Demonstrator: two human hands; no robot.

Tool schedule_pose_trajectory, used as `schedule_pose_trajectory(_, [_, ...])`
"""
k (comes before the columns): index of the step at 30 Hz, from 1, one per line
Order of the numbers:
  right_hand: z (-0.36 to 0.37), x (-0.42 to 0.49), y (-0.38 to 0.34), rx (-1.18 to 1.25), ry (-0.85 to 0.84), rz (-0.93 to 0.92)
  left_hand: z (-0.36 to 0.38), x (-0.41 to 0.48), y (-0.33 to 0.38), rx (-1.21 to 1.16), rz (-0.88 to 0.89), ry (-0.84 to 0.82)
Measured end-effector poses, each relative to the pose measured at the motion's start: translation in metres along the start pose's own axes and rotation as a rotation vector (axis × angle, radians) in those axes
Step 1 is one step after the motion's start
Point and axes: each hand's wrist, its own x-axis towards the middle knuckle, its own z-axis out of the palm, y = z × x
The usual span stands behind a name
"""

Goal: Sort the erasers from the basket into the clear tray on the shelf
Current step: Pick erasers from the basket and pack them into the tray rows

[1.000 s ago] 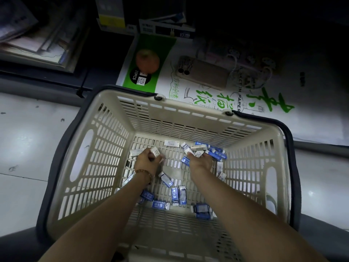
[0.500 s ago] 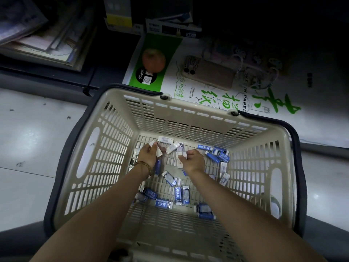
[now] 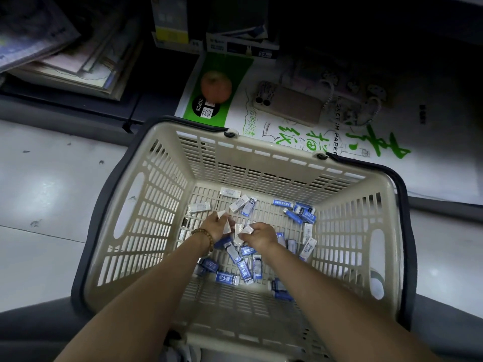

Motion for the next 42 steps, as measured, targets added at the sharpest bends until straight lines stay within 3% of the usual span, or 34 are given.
schedule_pose_trajectory(3, [0.004,-0.003,0.002,0.212,-0.022,0.049,-0.002,0.004,-0.005,0.027,0.019,0.014])
schedule_pose_trajectory(8, [-0.001,-0.024,-0.013,0.631,-0.208,0.09,-0.003,-0.003,0.007,-0.109,-0.019,-0.008])
schedule_pose_trajectory(15, [-0.061,-0.066,-0.063,0.528,-0.289,-0.116,-0.004,-0.046,0.075,-0.254,-0.006,-0.169])
schedule_pose_trajectory(21, [-0.134,-0.138,-0.126,0.244,-0.323,-0.397,-0.007,-0.125,0.157,0.055,0.289,-0.314])
schedule_pose_trajectory(26, [-0.18,-0.217,-0.162,0.225,-0.196,-0.606,-0.015,-0.193,0.208,-0.046,0.521,-0.218])
schedule_pose_trajectory(29, [-0.201,-0.251,-0.169,0.37,-0.141,-0.697,-0.018,-0.226,0.222,-0.212,0.615,-0.164])
schedule_pose_trajectory(35, [-0.195,-0.279,-0.187,0.758,-0.145,-0.722,-0.005,-0.255,0.228,-0.545,0.631,-0.255])
schedule_pose_trajectory(42, [-0.188,-0.286,-0.202,0.835,-0.075,-0.716,0.006,-0.261,0.235,-0.534,0.76,-0.301])
